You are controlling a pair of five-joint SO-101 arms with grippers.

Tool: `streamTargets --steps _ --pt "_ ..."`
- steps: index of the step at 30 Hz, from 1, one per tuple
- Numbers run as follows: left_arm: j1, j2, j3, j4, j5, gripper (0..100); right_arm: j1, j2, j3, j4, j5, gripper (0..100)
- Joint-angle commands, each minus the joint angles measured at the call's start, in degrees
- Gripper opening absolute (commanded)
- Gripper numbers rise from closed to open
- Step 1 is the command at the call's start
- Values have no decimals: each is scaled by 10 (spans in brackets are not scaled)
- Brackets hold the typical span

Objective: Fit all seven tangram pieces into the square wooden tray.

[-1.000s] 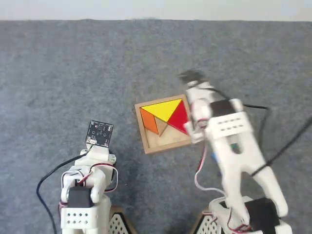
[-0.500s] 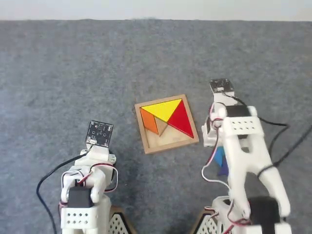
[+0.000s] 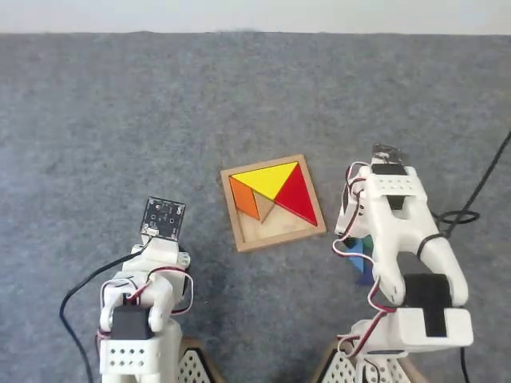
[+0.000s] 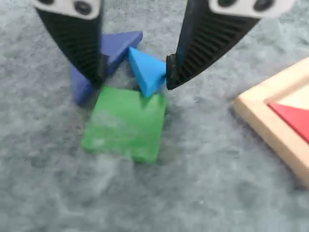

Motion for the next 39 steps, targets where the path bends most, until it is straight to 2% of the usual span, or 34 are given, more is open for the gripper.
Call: streamTargets --steps 1,4,8,11,17,21,26,31,34,39 --pt "-2 -11 -7 3 5 13 16 -3 -29 -15 -6 282" --pt "-2 -11 -7 3 5 13 18 -7 -36 -15 0 284" --pt "-2 -11 -7 3 5 13 19 1 -49 -15 50 284" --pt "-2 -11 -7 3 5 13 17 23 -52 -18 40 280" --pt "-2 -11 -7 3 5 13 21 77 -53 -47 40 146" --pt "-2 -11 -7 3 5 13 19 63 -65 -43 40 116" --pt "-2 -11 -7 3 5 13 -11 -33 -84 -28 51 95" --pt "-2 -11 -7 3 5 13 -120 -114 -86 -4 136 97" --pt "-2 -11 -7 3 5 13 -177 -116 -97 -1 234 94" --pt "-2 -11 -7 3 5 13 -233 -73 -133 -1 403 93"
